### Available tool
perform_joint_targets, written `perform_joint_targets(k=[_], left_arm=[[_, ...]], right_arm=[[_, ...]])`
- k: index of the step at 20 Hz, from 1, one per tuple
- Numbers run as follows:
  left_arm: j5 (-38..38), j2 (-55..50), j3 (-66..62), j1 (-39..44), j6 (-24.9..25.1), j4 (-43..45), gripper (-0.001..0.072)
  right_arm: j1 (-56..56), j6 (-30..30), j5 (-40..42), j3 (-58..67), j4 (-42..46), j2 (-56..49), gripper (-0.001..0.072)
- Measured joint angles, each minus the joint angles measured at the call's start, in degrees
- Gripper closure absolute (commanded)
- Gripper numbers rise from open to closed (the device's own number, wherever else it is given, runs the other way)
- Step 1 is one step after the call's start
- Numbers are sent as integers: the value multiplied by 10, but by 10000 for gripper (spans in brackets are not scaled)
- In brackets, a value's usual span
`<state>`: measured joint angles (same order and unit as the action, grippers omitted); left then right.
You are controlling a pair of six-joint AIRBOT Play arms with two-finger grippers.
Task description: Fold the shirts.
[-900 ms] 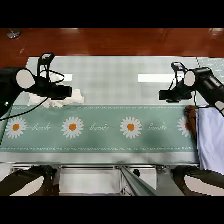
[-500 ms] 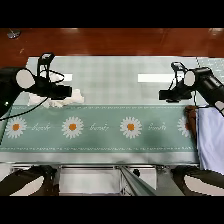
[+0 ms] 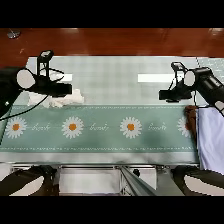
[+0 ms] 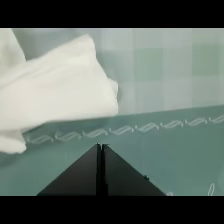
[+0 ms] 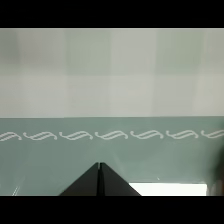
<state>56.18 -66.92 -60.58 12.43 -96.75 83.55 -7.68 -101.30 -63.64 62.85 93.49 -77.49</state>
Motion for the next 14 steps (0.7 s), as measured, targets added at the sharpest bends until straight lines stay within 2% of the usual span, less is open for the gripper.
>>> perform_joint_targets(k=[1,2,3,6,8,10,14], left_arm=[[-29,-3,0,0,1,5,124],[-64,-8,0,0,1,14,5],[-103,-14,0,-1,-1,29,5],[-221,-38,0,-15,2,91,5],[-261,-58,0,-44,1,121,5],[-254,-81,-3,-85,-10,136,5],[-165,-139,-9,-143,-23,134,7]], right_arm=[[0,0,3,0,2,0,393],[0,-2,9,0,4,-1,68],[1,-2,17,0,8,-1,90],[1,1,37,0,18,-2,90],[1,3,38,0,23,-2,90],[1,5,37,0,26,-2,91],[1,6,36,0,24,-2,91]])
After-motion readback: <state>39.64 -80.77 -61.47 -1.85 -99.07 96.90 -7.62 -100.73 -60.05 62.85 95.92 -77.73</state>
